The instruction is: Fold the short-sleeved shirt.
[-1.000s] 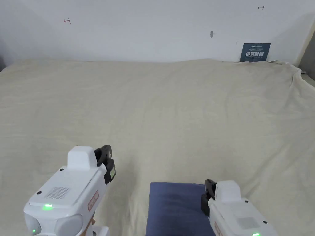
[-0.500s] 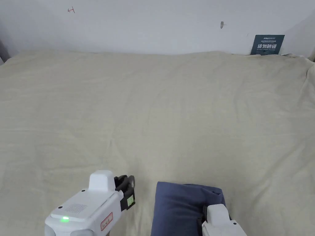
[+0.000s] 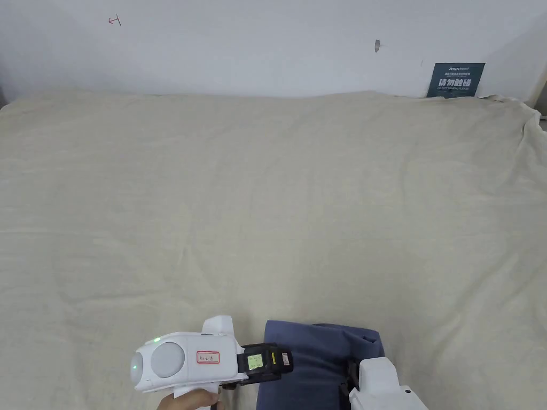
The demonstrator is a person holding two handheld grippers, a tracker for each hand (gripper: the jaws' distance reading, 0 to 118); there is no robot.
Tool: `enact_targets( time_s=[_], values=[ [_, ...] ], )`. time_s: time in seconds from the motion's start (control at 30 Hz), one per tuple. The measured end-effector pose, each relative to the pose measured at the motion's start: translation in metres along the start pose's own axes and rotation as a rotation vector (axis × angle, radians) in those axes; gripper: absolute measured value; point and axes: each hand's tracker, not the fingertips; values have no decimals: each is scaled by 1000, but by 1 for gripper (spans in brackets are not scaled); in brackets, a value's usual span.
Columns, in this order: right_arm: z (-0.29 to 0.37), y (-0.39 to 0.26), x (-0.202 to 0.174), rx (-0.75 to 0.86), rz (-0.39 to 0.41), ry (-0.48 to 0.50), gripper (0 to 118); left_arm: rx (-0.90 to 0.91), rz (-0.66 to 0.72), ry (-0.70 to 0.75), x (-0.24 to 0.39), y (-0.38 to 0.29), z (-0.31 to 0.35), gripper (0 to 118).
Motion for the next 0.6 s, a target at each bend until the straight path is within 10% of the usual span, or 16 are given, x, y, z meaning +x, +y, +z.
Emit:
enact_targets(
  time_s=[0.37, 0.6],
  values=[
    [1, 1, 7, -6, -40, 23, 0, -74, -9, -80, -16, 4, -19, 30],
    [21, 22, 10, 22, -59, 46, 0, -20, -79, -49, 2, 0, -10, 20]
  ],
)
